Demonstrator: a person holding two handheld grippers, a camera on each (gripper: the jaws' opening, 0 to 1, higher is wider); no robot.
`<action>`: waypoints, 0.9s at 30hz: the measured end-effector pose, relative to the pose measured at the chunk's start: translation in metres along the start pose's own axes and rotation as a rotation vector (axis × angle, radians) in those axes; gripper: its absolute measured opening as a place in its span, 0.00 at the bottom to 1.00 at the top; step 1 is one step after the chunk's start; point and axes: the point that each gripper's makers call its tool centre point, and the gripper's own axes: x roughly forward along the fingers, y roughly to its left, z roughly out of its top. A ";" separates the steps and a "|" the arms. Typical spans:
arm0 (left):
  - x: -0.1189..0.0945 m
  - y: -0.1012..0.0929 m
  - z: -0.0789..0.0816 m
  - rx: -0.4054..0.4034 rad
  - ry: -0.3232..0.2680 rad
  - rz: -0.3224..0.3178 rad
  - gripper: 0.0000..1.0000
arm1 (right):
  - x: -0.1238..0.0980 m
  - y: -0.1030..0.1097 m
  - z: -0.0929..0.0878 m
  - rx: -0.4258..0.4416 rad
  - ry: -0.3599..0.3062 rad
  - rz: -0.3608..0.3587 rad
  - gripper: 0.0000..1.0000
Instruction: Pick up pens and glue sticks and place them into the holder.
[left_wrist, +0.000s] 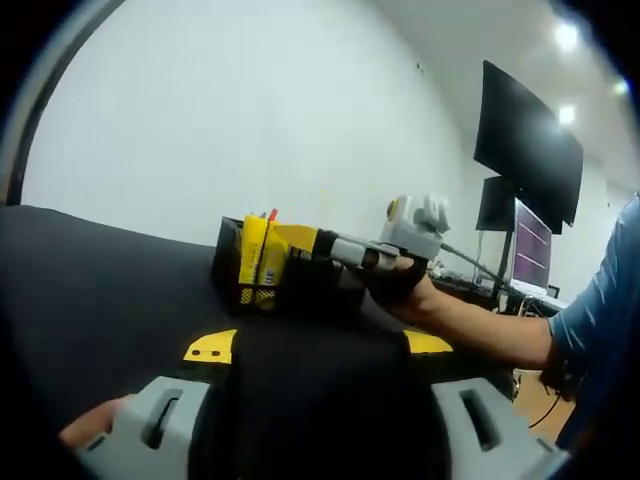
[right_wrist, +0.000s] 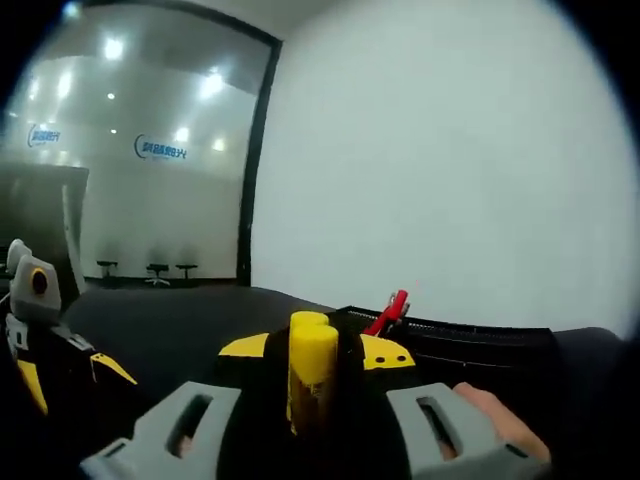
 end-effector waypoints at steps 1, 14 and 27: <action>-0.001 -0.004 0.002 0.001 -0.013 -0.011 0.67 | -0.004 -0.002 0.001 0.002 0.000 -0.004 0.29; 0.004 -0.002 0.041 -0.050 -0.181 -0.003 0.91 | -0.044 -0.004 0.005 -0.026 0.013 -0.025 0.50; 0.004 0.004 0.035 0.033 -0.125 0.096 0.96 | -0.098 -0.002 0.004 -0.052 0.020 -0.016 0.65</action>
